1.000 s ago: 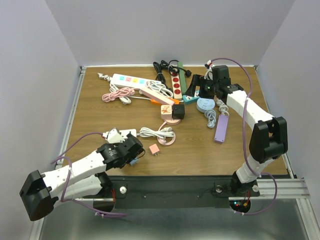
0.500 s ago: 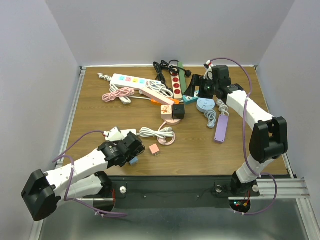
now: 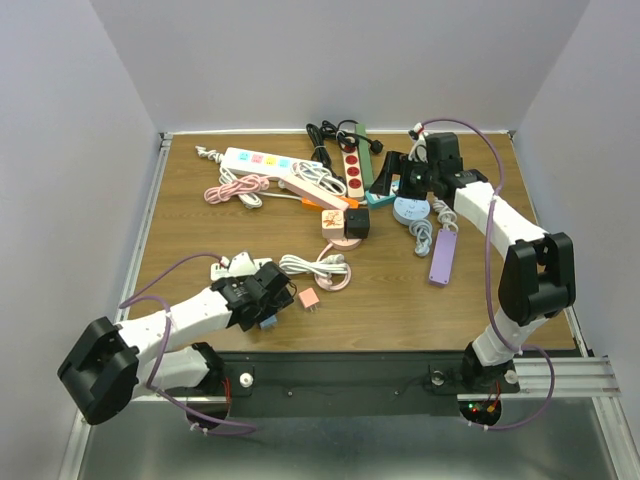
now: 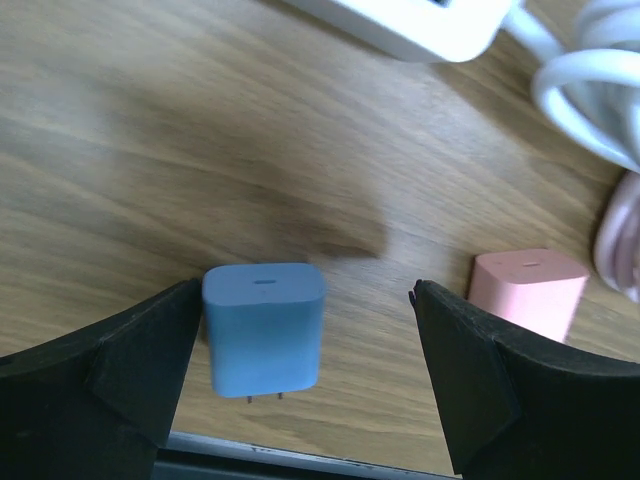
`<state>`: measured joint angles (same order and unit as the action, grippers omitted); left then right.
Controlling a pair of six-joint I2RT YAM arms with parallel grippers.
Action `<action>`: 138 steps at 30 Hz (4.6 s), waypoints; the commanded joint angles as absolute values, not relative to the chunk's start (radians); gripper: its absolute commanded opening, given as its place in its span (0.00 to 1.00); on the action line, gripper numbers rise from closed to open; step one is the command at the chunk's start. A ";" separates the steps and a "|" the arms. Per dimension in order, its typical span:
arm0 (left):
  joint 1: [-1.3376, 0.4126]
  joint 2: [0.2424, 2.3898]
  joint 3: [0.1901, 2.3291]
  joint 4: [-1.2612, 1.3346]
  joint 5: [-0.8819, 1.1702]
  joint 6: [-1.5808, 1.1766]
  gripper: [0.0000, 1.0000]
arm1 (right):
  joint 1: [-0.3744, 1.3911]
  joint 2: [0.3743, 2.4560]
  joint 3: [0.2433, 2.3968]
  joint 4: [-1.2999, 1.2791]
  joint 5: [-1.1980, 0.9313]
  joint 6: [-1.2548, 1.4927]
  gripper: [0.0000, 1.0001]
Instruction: Insert the plug
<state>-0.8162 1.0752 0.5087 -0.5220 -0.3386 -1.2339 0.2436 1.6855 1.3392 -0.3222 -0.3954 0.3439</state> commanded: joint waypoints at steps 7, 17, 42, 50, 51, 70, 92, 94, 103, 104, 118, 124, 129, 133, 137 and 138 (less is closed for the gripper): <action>-0.813 1.094 0.502 -0.434 -0.239 -1.137 0.86 | 0.227 1.672 1.338 -0.276 -0.420 0.342 0.92; -0.825 1.123 0.462 -0.365 -0.146 -1.072 0.54 | 0.225 1.672 1.335 -0.275 -0.429 0.348 0.91; -0.876 1.198 0.695 -0.114 -0.256 -0.603 0.00 | 0.222 1.635 1.261 -0.287 -0.764 0.322 0.89; -0.870 1.111 0.632 0.109 -0.151 -0.420 0.00 | 0.307 1.649 1.292 -0.382 -0.920 0.197 0.82; -0.867 1.112 0.630 0.127 -0.106 -0.385 0.00 | 0.323 1.652 1.293 -0.394 -0.910 0.184 0.81; -0.805 1.181 0.666 0.298 0.180 -0.218 0.00 | 0.474 1.756 1.292 -0.494 -0.957 0.120 0.61; -0.798 1.184 0.681 0.288 0.137 -0.199 0.00 | 0.578 1.822 1.295 -0.509 -1.051 0.110 0.40; -0.793 1.183 0.683 0.285 0.124 -0.202 0.00 | 0.578 1.824 1.293 -0.514 -1.068 0.107 0.21; -0.735 1.161 0.673 0.278 0.094 -0.241 0.52 | 0.577 1.835 1.311 -0.518 -0.965 0.143 0.00; -0.729 1.157 0.669 0.276 0.091 -0.244 0.67 | 0.566 1.841 1.327 -0.517 -0.953 0.149 0.00; -0.650 0.999 0.623 0.002 -0.205 -0.478 0.91 | 0.422 2.025 1.716 -0.518 -0.876 0.204 0.00; -0.641 0.908 0.571 -0.228 -0.357 -0.904 0.93 | 0.420 2.033 1.776 -0.518 -0.873 0.207 0.00; -0.641 0.882 0.583 -0.331 -0.405 -1.029 0.94 | 0.408 2.008 1.775 -0.518 -0.879 0.198 0.00; -0.623 0.891 0.546 -0.405 -0.424 -1.193 0.99 | 0.403 1.994 1.764 -0.517 -0.890 0.187 0.00; -0.601 0.916 0.485 -0.325 -0.432 -1.258 0.99 | 0.403 1.974 1.753 -0.515 -0.902 0.179 0.00; -0.600 0.926 0.494 -0.324 -0.448 -1.259 0.99 | 0.403 1.973 1.750 -0.517 -0.905 0.178 0.00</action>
<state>-0.6117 0.9070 0.5064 -0.3229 -0.3771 -1.1511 0.4114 2.0331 1.7393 -0.5251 -0.8719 0.1970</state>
